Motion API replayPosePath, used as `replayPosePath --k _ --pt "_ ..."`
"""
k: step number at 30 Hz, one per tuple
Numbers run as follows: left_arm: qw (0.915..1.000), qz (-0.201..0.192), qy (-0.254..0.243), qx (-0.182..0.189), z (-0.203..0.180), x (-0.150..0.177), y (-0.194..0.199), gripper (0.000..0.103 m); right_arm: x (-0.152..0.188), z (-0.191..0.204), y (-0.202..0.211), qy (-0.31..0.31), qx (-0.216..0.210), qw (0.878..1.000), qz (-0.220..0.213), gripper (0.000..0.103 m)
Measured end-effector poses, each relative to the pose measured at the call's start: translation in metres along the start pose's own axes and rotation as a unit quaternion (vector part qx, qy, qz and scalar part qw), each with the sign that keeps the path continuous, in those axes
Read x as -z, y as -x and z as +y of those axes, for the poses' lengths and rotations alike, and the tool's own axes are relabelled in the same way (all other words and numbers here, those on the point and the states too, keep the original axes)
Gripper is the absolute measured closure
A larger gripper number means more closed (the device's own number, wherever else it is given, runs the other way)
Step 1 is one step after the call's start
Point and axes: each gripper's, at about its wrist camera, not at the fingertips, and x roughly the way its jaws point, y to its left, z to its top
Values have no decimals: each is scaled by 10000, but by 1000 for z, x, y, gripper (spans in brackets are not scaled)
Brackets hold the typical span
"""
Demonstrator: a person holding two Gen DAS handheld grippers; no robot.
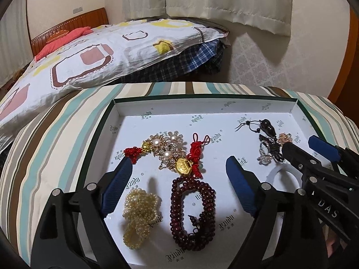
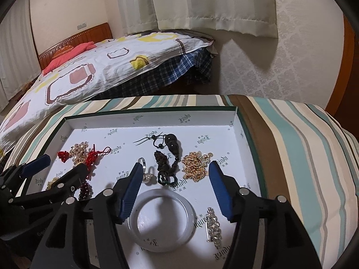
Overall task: Organize jewelry
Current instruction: 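Open the right tool to drop the ring while the left tool releases the coin charm, then withdraw both open tools from the box back over the table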
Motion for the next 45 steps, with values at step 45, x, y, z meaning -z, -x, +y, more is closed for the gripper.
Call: replayPosePath --k 45 --pt "9865 -1547 435 -322 37 104 304 4 89 27 271 279 -13 9895 -1419 25"
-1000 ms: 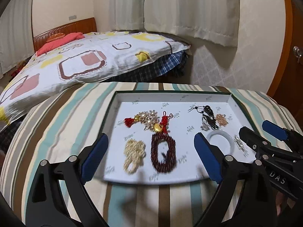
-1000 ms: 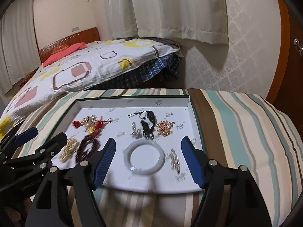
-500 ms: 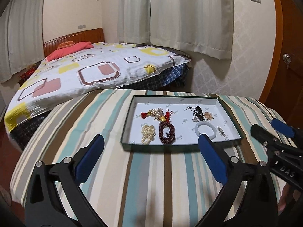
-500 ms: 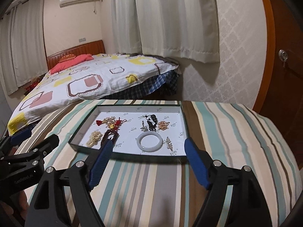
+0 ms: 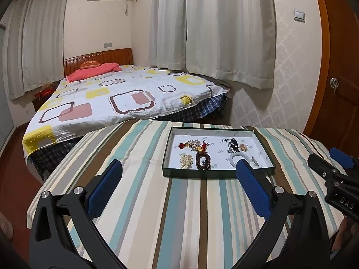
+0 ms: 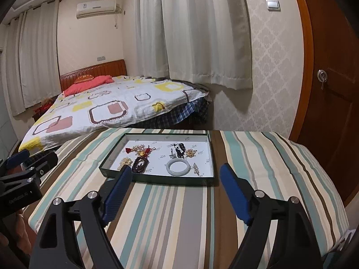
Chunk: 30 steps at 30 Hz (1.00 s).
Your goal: Organize jewelry
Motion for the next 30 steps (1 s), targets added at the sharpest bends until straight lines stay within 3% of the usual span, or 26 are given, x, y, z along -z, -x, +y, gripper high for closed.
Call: replayPosePath --k 11,30 --pt "9997 -230 1 22 3 -3 26 4 -4 5 26 41 -7 9995 -316 24" --pt "9997 -236 26 63 3 -4 31 4 -4 8 30 46 16 9994 -353 24"
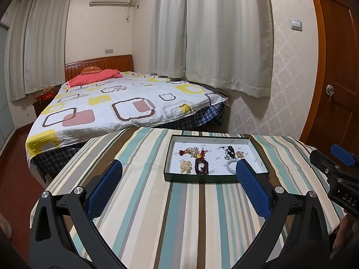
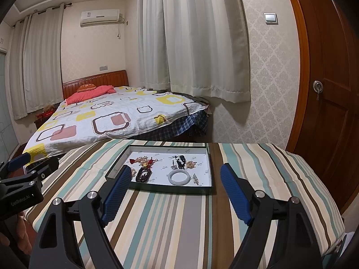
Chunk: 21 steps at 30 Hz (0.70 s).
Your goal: Organize jewelry
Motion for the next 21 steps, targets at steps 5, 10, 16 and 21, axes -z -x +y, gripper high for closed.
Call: replayPosePath --k 5,10,16,21 --pt "10000 3 -2 2 0 0 0 4 0 0 1 -4 -2 10000 -6 24" --pt "10000 4 9 4 1 0 0 4 0 0 1 -5 -6 10000 -2 24" --pt "10000 2 17 4 2 0 0 4 0 0 1 -4 -6 10000 -10 24" --pt "10000 8 21 28 3 0 0 4 0 0 2 -1 0 10000 -12 24"
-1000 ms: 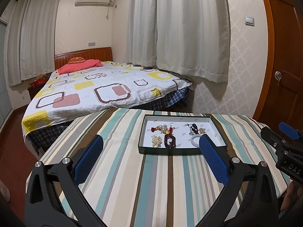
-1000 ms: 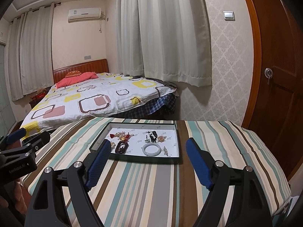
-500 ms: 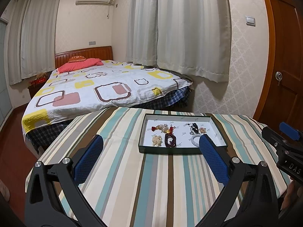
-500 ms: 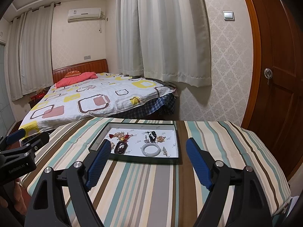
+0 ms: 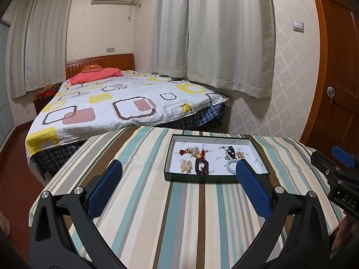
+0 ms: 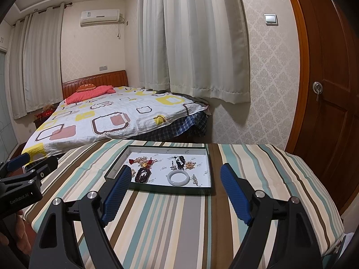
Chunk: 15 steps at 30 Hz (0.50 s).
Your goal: Organize jewelry
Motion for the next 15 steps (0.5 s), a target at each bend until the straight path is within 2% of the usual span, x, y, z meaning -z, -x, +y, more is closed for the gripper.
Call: replayPosePath --k 15 --pt "10000 35 -46 10 -5 0 -1 4 0 0 0 4 -5 10000 6 24"
